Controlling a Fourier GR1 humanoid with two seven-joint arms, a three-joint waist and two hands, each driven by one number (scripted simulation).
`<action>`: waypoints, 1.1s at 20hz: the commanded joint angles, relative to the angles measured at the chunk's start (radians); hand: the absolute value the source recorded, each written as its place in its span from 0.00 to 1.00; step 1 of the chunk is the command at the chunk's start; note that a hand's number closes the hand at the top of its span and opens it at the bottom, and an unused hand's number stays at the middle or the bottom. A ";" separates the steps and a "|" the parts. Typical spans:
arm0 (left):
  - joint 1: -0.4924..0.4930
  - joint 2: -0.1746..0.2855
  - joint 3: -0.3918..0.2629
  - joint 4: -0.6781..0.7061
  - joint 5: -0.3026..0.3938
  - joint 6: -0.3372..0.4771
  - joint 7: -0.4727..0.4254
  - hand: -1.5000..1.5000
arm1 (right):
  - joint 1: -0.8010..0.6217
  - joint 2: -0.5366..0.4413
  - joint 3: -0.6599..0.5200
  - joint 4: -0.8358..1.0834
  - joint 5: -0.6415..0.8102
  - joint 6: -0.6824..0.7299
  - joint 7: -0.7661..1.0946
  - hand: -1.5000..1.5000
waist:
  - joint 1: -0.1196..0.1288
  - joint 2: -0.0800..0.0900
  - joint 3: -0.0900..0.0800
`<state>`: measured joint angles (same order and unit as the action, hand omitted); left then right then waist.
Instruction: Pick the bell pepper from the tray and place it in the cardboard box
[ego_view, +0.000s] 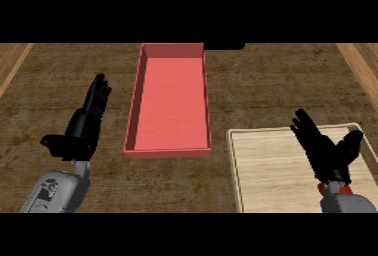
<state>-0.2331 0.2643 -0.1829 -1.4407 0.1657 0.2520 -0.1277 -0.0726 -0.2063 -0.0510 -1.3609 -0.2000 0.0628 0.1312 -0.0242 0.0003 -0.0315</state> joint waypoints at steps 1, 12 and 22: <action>0.014 -0.012 0.004 0.049 -0.026 0.016 -0.016 0.50 | 0.002 -0.041 -0.009 -0.062 -0.030 0.087 -0.059 0.00 | 0.015 -0.001 0.031; 0.227 0.165 0.014 -0.034 -0.091 0.007 0.154 0.50 | 0.070 -0.185 -0.161 -0.151 -0.022 0.252 -0.498 0.00 | 0.023 -0.004 0.033; 0.211 0.139 0.002 -0.077 -0.122 0.020 0.205 0.50 | 0.033 -0.549 -0.149 -0.081 0.345 0.367 -0.688 0.00 | 0.035 0.000 0.032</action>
<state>-0.0230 0.4089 -0.1723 -1.4930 0.0543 0.2640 0.0538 -0.0305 -0.6301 -0.2078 -1.4462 0.0142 0.4204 -0.5261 0.0039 -0.0004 0.0006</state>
